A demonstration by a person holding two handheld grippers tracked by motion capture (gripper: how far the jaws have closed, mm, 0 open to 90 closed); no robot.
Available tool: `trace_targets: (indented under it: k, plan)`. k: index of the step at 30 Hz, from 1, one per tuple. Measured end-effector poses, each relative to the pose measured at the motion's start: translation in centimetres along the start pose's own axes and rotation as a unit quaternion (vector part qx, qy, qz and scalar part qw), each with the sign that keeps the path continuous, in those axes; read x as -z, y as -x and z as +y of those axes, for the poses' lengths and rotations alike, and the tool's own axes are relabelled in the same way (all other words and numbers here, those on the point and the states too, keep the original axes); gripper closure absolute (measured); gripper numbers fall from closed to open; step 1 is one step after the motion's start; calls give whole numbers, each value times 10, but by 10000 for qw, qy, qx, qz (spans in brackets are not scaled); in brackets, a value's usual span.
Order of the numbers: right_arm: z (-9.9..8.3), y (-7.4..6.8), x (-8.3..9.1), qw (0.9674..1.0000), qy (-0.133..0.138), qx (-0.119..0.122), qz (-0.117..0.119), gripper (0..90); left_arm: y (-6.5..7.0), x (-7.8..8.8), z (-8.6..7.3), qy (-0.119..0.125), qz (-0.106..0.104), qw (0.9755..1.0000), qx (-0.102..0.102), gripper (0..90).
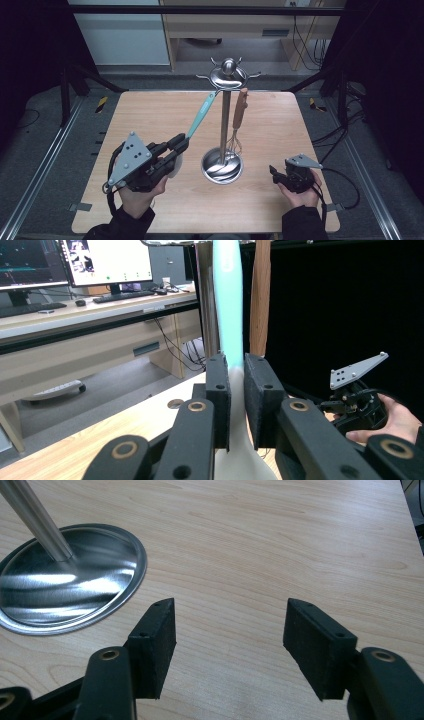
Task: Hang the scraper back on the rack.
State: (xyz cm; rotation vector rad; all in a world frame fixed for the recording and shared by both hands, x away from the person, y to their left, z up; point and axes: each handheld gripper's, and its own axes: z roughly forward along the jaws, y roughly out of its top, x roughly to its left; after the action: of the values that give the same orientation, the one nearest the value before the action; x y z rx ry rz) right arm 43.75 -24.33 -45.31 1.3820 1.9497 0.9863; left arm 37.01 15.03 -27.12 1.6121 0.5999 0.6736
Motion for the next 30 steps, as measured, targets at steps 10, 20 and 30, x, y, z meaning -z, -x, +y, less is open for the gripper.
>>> trace_targets:
  k: [10,20,30]
  plan:
    - [0,0,-1,10000,14,33,-20,382,2,-9,0,-191,48,9998,13,812]
    - [0,0,0,10000,16,34,-18,382,6,-22,-3,-348,136,9993,13,812]
    - [0,0,0,10000,7,13,6,382,7,-34,-4,-518,191,9985,45,811]
